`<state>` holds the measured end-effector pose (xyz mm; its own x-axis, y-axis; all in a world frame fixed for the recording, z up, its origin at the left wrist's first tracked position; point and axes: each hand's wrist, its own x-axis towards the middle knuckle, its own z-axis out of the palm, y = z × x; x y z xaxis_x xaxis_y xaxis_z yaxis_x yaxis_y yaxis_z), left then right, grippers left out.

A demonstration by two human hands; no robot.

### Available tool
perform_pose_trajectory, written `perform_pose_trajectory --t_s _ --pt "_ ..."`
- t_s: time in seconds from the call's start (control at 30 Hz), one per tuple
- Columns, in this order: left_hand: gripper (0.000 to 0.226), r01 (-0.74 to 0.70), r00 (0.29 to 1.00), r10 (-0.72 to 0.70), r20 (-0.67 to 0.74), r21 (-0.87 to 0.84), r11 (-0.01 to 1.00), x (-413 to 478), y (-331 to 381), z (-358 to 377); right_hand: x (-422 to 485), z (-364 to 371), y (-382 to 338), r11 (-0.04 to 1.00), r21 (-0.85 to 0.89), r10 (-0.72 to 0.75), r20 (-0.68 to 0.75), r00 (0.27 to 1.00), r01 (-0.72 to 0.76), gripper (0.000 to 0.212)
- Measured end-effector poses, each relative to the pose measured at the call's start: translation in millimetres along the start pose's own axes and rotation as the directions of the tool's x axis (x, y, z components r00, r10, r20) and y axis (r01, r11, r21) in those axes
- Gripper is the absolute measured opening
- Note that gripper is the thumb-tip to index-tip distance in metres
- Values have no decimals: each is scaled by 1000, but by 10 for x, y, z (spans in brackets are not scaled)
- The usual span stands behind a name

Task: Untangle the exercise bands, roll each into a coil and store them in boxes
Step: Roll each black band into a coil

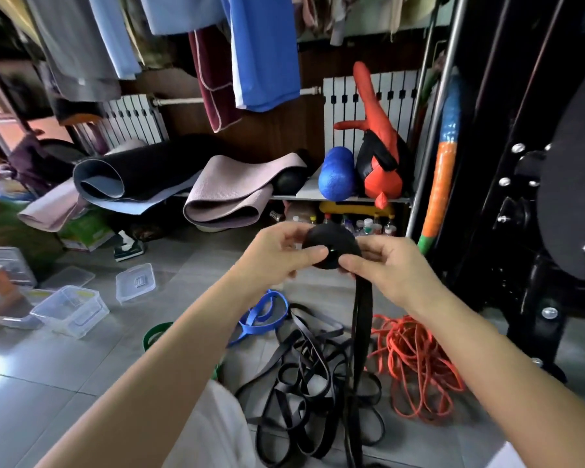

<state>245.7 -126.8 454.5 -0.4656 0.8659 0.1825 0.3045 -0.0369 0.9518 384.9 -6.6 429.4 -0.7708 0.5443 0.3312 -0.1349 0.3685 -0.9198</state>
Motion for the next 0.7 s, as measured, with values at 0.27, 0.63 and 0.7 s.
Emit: perform_pose_trajectory --t_s 0.27,0.63,0.7 --pt "24 -178 982 58 182 763 621 -65 267 -153 4 65 -157 916 -395 -22 122 992 69 21" --pt "11 115 991 -134 3 -531 839 -281 15 -78 -23 250 -208 989 103 -99 -42 994 103 30" --pt "10 150 986 -167 19 -542 827 -341 -56 -27 -61 270 -165 994 50 -101 -30 994 102 32"
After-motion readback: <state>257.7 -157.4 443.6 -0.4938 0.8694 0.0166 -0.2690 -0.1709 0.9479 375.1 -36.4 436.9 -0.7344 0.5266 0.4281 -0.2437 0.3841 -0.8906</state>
